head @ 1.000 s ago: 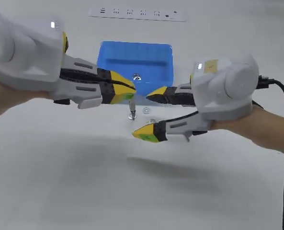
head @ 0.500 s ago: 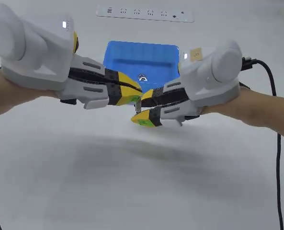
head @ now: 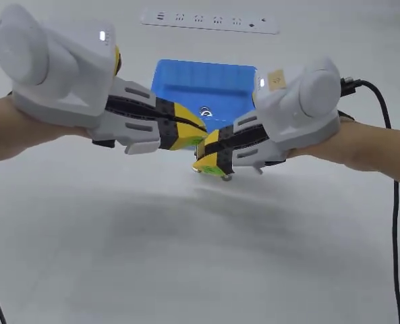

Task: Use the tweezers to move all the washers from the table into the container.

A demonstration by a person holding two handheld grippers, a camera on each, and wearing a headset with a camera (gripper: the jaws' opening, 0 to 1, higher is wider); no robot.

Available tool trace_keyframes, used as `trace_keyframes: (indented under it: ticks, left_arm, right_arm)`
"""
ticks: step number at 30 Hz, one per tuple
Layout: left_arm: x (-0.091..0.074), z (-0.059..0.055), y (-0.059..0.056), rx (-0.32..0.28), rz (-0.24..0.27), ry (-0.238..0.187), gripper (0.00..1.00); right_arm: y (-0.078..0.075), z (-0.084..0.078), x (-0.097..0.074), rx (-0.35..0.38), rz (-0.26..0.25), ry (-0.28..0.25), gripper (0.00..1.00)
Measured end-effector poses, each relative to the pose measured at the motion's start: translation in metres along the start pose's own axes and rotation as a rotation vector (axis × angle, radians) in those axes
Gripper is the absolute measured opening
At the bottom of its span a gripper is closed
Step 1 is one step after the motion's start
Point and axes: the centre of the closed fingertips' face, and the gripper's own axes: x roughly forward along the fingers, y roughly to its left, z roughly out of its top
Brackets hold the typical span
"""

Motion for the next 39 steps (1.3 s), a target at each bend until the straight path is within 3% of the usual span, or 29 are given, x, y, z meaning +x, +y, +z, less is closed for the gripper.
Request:
trace_keyframes:
  ticks: [12, 18, 25, 30, 36, 39]
  left_arm:
    - [0.002, 0.001, -0.003, 0.022, -0.001, 0.021, 0.04]
    - [-0.001, 0.002, -0.005, 0.024, 0.01, 0.027, 0.05]
    - [-0.007, 0.012, -0.004, 0.02, 0.031, 0.018, 0.09]
    - [-0.013, 0.016, -0.007, 0.031, 0.067, 0.011, 0.18]
    - [-0.026, 0.022, -0.009, 0.017, 0.125, -0.024, 0.27]
    - [-0.033, 0.023, -0.006, 0.024, 0.187, -0.039, 0.28]
  right_arm:
    - [0.002, -0.001, 0.0, -0.072, 0.005, 0.006, 0.09]
    - [0.006, 0.0, 0.0, -0.064, 0.002, 0.019, 0.09]
    - [0.004, 0.018, -0.009, -0.039, -0.023, -0.035, 0.09]
    - [-0.001, 0.026, -0.019, -0.03, -0.051, -0.056, 0.09]
    - [0.002, 0.03, -0.03, -0.033, -0.07, -0.042, 0.09]
    - [0.005, 0.037, -0.034, -0.04, -0.076, -0.051, 0.09]
